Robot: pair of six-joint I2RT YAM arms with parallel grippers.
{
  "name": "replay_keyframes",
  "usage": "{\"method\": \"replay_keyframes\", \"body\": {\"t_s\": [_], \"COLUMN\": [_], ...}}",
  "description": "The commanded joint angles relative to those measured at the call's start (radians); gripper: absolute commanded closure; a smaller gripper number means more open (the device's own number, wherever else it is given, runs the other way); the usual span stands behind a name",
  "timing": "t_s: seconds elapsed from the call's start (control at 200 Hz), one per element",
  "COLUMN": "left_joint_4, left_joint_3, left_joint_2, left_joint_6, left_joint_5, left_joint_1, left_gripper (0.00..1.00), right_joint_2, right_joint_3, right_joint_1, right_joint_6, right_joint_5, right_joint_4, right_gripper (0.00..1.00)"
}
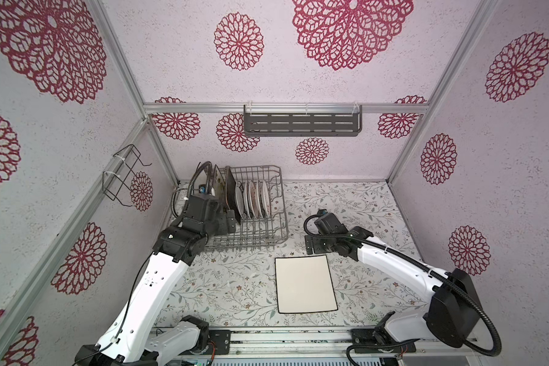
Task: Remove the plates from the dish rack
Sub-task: 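Open both grippers, move the left gripper back to the rack while the right lifts away, then lower the left gripper onto the outermost curved white plate in the rack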
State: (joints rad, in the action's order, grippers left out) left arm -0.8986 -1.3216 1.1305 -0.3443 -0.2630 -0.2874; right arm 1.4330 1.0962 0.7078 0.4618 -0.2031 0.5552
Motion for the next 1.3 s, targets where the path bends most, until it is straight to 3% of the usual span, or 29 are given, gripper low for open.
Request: {"method": "replay_keyframes", "body": {"t_s": [0.0,0.09,0.165,0.39,0.605,0.74,1.296], "left_joint_4": [-0.035,-0.029,-0.014,-0.019,0.037,0.054,-0.039], "left_joint_3": [-0.089,-0.174,-0.245,-0.42,-0.472,-0.54,-0.887], "left_joint_2": [0.069,0.141,0.198,0.362,0.464,0.547,0.919], "left_joint_6": [0.141,0.161,0.184,0.281,0.285,0.29,0.332], "left_joint_5": [0.088,0.148,0.117,0.013,0.016,0.046,0.1], "left_joint_1": [0.123,0.21,0.242,0.276,0.308,0.329,0.382], "left_gripper": [0.02,0.0,0.02,0.07,0.12,0.13,0.18], "right_joint_2": [0.011,0.018,0.034,0.066,-0.034,-0.082,-0.092], "right_joint_3": [0.043,0.051,0.063,0.083,-0.013,-0.049,-0.084], "right_joint_1": [0.004,0.004,0.004,0.002,0.004,0.002,-0.046], "right_joint_6": [-0.028,-0.039,-0.05,-0.068,-0.023,-0.022,-0.015], "right_joint_5": [0.009,0.004,0.003,-0.018,-0.055,-0.068,-0.082], "right_joint_4": [0.017,0.003,0.001,0.014,-0.046,-0.057,-0.077], "right_gripper": [0.01,0.01,0.02,0.02,0.05,0.02,0.01]}}
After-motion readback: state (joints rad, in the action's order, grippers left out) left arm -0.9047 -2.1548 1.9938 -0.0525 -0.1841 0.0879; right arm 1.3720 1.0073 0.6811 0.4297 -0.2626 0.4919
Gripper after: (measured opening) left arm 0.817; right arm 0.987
